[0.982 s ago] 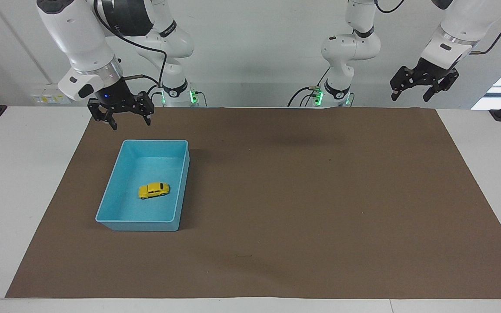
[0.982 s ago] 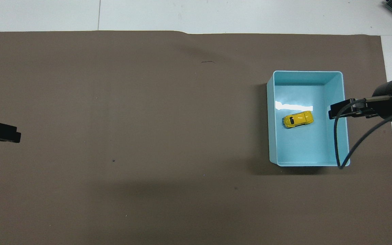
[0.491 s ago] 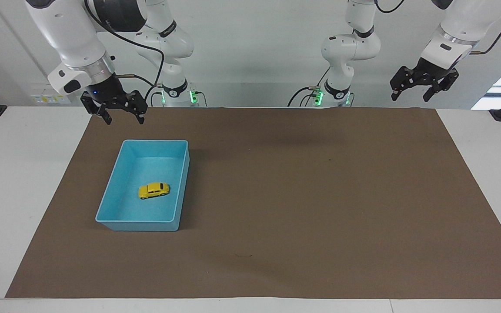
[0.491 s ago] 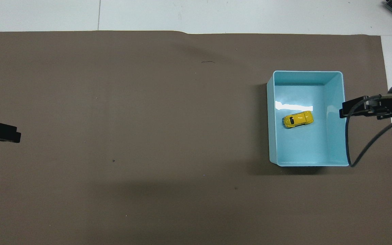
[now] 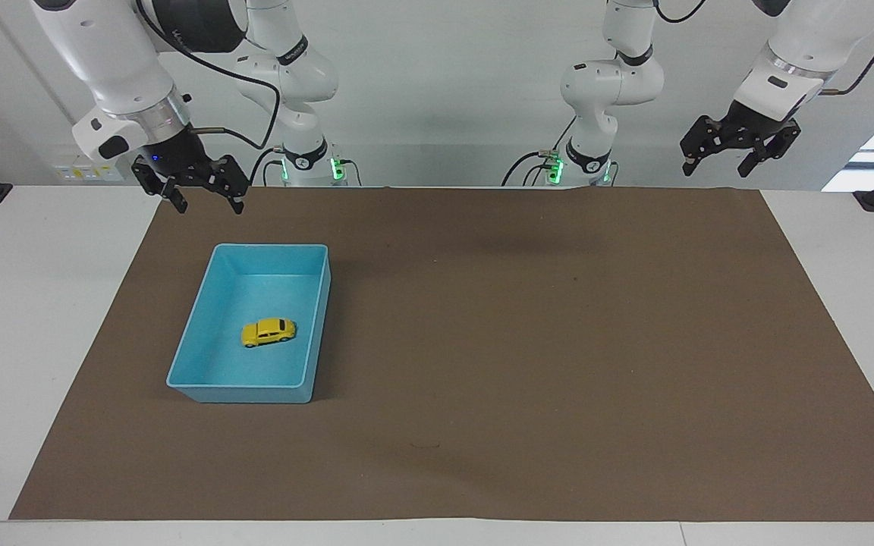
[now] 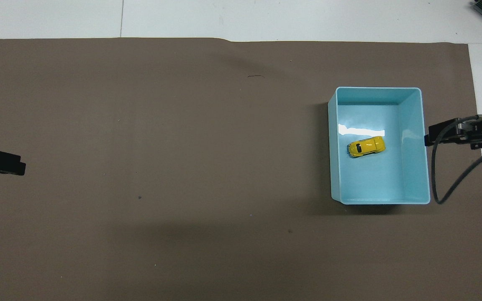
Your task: Wind up and store yellow beetle car
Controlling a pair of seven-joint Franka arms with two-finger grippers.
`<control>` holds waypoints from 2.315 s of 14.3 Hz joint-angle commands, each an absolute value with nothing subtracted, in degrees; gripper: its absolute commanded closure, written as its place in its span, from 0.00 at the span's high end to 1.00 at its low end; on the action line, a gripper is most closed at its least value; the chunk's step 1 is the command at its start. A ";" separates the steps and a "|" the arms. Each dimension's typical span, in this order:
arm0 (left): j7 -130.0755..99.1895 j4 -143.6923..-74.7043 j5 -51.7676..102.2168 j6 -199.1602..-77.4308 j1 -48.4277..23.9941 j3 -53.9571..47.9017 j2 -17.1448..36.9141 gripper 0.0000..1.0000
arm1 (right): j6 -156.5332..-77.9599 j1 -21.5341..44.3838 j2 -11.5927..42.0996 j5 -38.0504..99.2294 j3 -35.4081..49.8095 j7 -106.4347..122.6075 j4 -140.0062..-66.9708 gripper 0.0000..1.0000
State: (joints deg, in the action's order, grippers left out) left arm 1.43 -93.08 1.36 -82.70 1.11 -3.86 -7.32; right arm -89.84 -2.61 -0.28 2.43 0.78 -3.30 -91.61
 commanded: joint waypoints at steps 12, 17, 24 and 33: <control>2.02 -94.04 1.93 -83.32 0.97 -3.43 -8.44 1.00 | -87.98 -2.64 -0.70 1.49 0.18 -7.12 -90.44 1.00; 2.02 -94.04 2.02 -83.32 0.97 -3.43 -8.44 1.00 | -88.07 -2.64 -1.58 1.67 0.18 -6.77 -90.53 1.00; 2.02 -94.04 1.93 -83.32 0.97 -3.43 -8.44 1.00 | -88.16 -2.81 -1.67 1.58 -0.35 -6.68 -90.53 1.00; 2.02 -94.04 1.93 -83.32 0.97 -3.43 -8.44 1.00 | -87.19 -2.90 -2.37 1.49 -0.44 -6.50 -90.44 1.00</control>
